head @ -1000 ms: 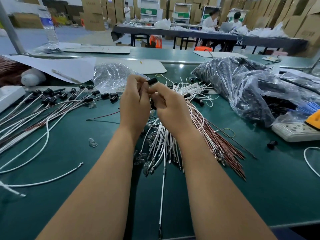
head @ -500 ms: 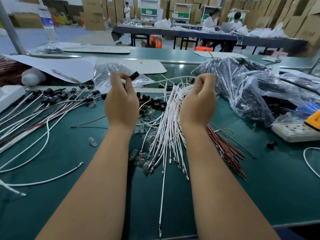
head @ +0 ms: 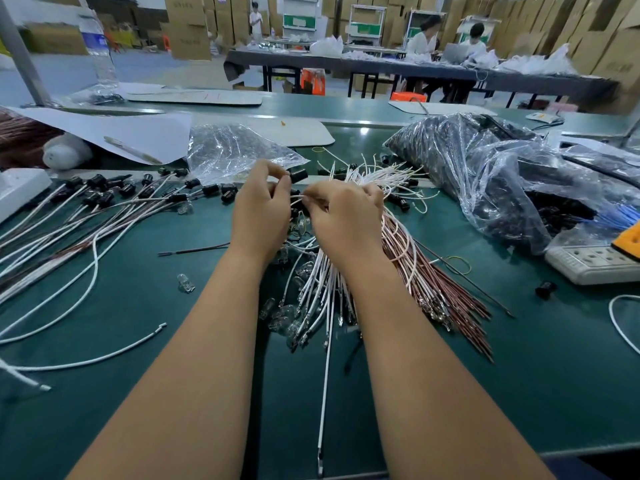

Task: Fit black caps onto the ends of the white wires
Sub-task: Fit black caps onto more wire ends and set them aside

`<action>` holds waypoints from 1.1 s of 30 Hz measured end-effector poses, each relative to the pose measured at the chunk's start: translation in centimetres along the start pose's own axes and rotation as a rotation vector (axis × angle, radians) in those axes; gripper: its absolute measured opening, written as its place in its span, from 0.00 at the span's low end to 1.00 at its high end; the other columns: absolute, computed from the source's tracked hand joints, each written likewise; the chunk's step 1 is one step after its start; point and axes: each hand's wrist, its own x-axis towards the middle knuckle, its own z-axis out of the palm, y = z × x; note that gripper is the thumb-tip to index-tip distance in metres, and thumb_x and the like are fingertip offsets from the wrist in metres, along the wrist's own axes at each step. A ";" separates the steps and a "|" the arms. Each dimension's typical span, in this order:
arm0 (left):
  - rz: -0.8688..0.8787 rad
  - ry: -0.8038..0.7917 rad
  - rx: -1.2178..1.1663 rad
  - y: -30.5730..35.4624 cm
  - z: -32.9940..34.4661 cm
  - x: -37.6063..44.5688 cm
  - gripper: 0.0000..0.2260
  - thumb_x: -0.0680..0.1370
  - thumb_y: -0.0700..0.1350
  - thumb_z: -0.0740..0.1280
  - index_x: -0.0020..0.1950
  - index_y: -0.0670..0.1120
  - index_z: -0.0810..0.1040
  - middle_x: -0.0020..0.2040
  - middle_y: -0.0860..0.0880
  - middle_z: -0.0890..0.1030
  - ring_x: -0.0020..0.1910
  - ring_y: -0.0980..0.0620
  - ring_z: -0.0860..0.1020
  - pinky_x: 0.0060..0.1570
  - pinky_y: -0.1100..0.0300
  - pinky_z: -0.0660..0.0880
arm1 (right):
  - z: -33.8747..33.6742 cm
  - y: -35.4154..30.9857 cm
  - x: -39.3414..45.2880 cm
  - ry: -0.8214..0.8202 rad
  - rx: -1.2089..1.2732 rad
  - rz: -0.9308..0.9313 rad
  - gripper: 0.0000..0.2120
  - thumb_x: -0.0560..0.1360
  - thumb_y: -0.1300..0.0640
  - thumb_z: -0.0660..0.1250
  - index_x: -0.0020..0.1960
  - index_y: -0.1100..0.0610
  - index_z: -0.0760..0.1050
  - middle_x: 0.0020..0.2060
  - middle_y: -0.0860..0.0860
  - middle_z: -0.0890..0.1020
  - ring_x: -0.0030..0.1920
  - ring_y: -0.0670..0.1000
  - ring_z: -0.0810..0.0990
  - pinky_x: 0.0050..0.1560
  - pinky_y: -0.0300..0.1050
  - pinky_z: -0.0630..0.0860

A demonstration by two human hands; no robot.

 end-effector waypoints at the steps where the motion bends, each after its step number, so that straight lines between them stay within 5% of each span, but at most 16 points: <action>1: -0.019 0.007 -0.020 0.1 -0.1 0.0 0.01 0.80 0.42 0.61 0.49 0.47 0.71 0.33 0.51 0.76 0.28 0.56 0.70 0.29 0.61 0.65 | 0.0 -0.2 0.0 0.006 0.061 -0.010 0.08 0.77 0.52 0.66 0.53 0.47 0.82 0.48 0.43 0.84 0.53 0.47 0.78 0.62 0.48 0.60; 4: -0.059 0.008 -0.071 0.3 -0.3 0.0 0.01 0.80 0.42 0.61 0.49 0.47 0.72 0.41 0.45 0.81 0.34 0.51 0.74 0.35 0.59 0.69 | 0.1 -1.1 0.0 -0.025 0.233 -0.017 0.09 0.74 0.60 0.68 0.52 0.52 0.83 0.47 0.47 0.85 0.52 0.51 0.80 0.59 0.53 0.72; 9: -0.043 -0.050 0.006 0.2 -0.1 -0.2 0.03 0.79 0.42 0.61 0.50 0.44 0.73 0.34 0.44 0.77 0.31 0.49 0.70 0.34 0.58 0.67 | 0.3 -0.6 0.0 -0.012 0.173 0.066 0.09 0.74 0.70 0.62 0.47 0.60 0.76 0.42 0.54 0.80 0.45 0.55 0.77 0.47 0.50 0.74; 15: -0.050 -0.094 0.068 -0.1 0.0 -0.1 0.03 0.80 0.43 0.62 0.49 0.44 0.74 0.30 0.46 0.75 0.26 0.51 0.67 0.31 0.59 0.65 | -0.4 0.0 0.3 0.076 0.227 0.240 0.10 0.74 0.67 0.61 0.46 0.57 0.79 0.43 0.52 0.80 0.49 0.54 0.76 0.52 0.48 0.72; 23: -0.035 -0.112 0.130 -0.4 -0.1 0.0 0.03 0.78 0.44 0.66 0.46 0.49 0.79 0.30 0.47 0.80 0.25 0.55 0.71 0.31 0.60 0.67 | 0.0 0.2 0.4 0.024 0.121 0.202 0.04 0.74 0.59 0.69 0.46 0.53 0.82 0.42 0.46 0.72 0.55 0.52 0.72 0.59 0.46 0.65; 29: -0.019 -0.078 0.177 -0.3 0.1 0.0 0.03 0.75 0.44 0.69 0.43 0.51 0.81 0.30 0.51 0.78 0.34 0.47 0.78 0.39 0.54 0.75 | 0.5 0.5 0.4 0.029 0.031 0.158 0.07 0.73 0.63 0.67 0.48 0.53 0.81 0.49 0.51 0.77 0.56 0.53 0.70 0.49 0.42 0.56; 33: -0.057 -0.051 0.048 -0.2 -0.1 0.1 0.07 0.76 0.45 0.69 0.39 0.55 0.79 0.28 0.49 0.79 0.22 0.57 0.71 0.26 0.63 0.67 | 0.7 0.4 0.5 0.041 0.085 0.148 0.06 0.74 0.62 0.67 0.48 0.52 0.79 0.46 0.48 0.74 0.53 0.51 0.69 0.47 0.43 0.55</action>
